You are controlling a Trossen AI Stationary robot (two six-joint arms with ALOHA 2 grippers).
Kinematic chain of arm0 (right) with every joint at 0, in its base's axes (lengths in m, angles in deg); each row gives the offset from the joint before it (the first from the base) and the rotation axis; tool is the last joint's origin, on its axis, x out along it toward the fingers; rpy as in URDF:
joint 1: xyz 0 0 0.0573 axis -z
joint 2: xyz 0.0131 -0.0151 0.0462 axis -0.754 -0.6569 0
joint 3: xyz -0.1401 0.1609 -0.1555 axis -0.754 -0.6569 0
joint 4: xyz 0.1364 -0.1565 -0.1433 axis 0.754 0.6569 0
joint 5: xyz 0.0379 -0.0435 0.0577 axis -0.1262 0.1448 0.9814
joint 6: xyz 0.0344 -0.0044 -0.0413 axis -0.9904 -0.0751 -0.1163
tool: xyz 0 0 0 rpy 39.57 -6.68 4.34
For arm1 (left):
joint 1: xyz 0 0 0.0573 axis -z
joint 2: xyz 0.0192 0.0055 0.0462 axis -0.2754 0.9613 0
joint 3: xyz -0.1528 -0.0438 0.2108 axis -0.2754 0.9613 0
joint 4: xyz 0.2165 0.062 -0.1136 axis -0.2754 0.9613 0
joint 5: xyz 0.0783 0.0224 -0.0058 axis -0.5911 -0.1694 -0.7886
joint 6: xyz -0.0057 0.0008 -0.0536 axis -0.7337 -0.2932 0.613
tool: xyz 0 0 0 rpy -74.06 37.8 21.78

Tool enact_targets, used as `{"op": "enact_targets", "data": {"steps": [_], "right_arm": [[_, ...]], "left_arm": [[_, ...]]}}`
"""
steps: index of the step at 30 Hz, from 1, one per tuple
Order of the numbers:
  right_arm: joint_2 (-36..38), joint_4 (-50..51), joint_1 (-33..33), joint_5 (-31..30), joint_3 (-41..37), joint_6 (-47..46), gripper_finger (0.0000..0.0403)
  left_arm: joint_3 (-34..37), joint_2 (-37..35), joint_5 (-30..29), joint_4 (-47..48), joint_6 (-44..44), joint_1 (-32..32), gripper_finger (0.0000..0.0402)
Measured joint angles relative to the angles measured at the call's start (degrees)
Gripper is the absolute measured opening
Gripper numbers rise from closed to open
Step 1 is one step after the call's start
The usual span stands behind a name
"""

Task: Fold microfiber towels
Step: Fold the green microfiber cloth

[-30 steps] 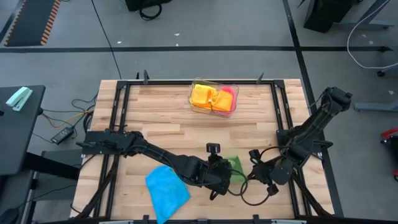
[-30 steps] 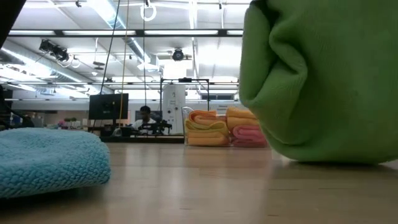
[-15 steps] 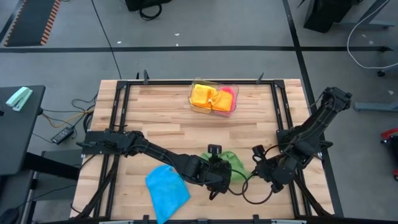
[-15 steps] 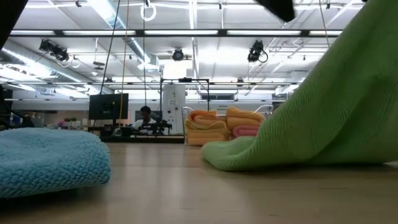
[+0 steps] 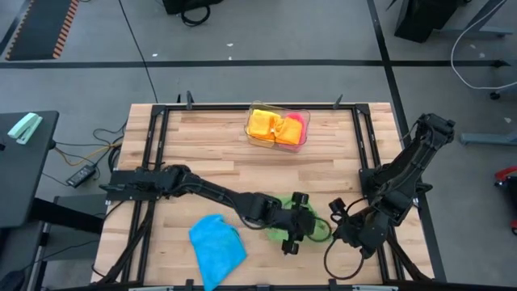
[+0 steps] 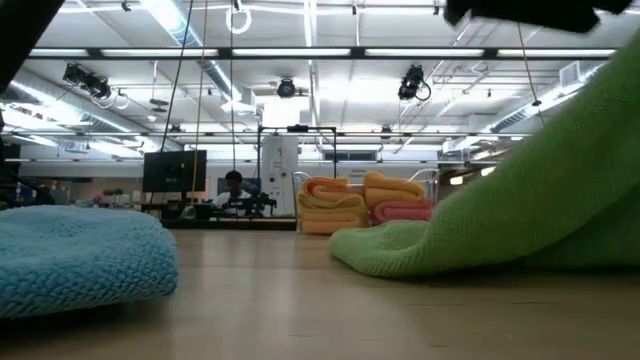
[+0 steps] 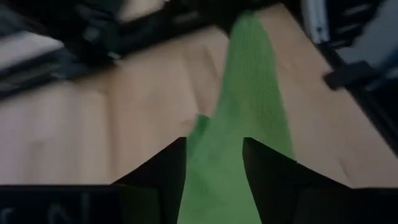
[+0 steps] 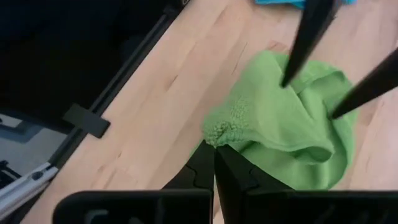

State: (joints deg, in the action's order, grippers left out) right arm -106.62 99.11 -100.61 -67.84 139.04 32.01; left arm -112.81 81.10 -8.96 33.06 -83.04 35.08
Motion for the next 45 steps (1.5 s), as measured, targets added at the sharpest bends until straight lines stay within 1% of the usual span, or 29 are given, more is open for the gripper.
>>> {"op": "enact_targets", "data": {"steps": [2, 3, 7, 9, 11, 15, 17, 21, 24, 26, 30, 33, 36, 40, 43, 45], "right_arm": [[0.03, -1.3, -0.89, 0.01, -1.23, -2.23, 0.0011], [0.03, -1.79, -1.4, 0.17, -2.06, -3.67, 0.0011], [0.03, -7.15, -3.31, 0.63, -7.56, -8.96, 0.0011], [0.03, -11.07, -4.09, 3.11, -10.83, -10.84, 0.0011], [0.03, -16.11, -4.82, 5.65, -14.09, -12.05, 0.0011], [0.03, -26.06, -5.71, 5.91, -20.19, -14.21, 0.0011], [0.03, -29.32, -5.84, 5.85, -22.66, -15.44, 0.0011], [0.03, -31.87, -5.69, 5.74, -25.86, -17.8, 0.0011], [0.03, -32.08, -5.31, 5.66, -26.36, -18.1, 0.0011], [0.03, -32.35, -5.32, 5.63, -26.36, -18.05, 0.0011], [0.03, -32.98, -5.29, 5.57, -26.36, -17.41, 0.0011], [0.03, -33.52, -5.29, 5.53, -26.36, -16.58, 0.0011], [0.03, -33.69, -5.02, 5.54, -26.36, -16.37, 0.0011], [0.03, -33.66, -4.97, 5.52, -26.36, -16.16, 0.0011], [0.03, -33.69, -4.68, 5.52, -26.36, -15.69, 0.0011], [0.03, -33.69, -4.25, 5.52, -26.36, -15.56, 0.0011]], "left_arm": [[2.92, 0.0, 4.68, -2.15, 0.52, -1.04, 0.0167], [4.5, 0.15, 5.92, -3.05, 1.04, -1.39, 0.0166], [9.73, 0.22, 6.17, -7.04, 2.19, -1.78, 0.0153], [11.8, 0.22, 6.26, -8.99, 2.58, -1.48, 0.0146], [13.24, 0.24, 6.29, -11.02, 3.31, -1.18, 0.0141], [14.18, 0.24, 5.9, -13.43, 5.04, -1.07, 0.0139], [14.18, 0.24, 5.05, -13.61, 5.85, -1.33, 0.0145], [14.18, 0.24, -0.45, -12.99, 8.92, -1.95, 0.0164], [14.16, 0.81, -0.87, -12.85, 9.98, -3.13, 0.018], [14.2, 1.33, -0.14, -12.2, 10.98, -4.02, 0.0192], [14.18, 1.84, 5.61, -10.66, 12.82, -5.94, 0.021], [14.16, 2.44, 6.33, -10.24, 13.91, -6.93, 0.0215], [14.2, 2.6, 7.62, -9.6, 13.43, -7.15, 0.0205], [14.17, 3.08, 12.36, -8.68, 13.32, -7.09, 0.0175], [14.19, 3.16, 12.8, -8.34, 11.88, -6.59, 0.0137], [14.11, 3.15, 12.82, -8.35, 10.3, -6.19, 0.0094]]}}
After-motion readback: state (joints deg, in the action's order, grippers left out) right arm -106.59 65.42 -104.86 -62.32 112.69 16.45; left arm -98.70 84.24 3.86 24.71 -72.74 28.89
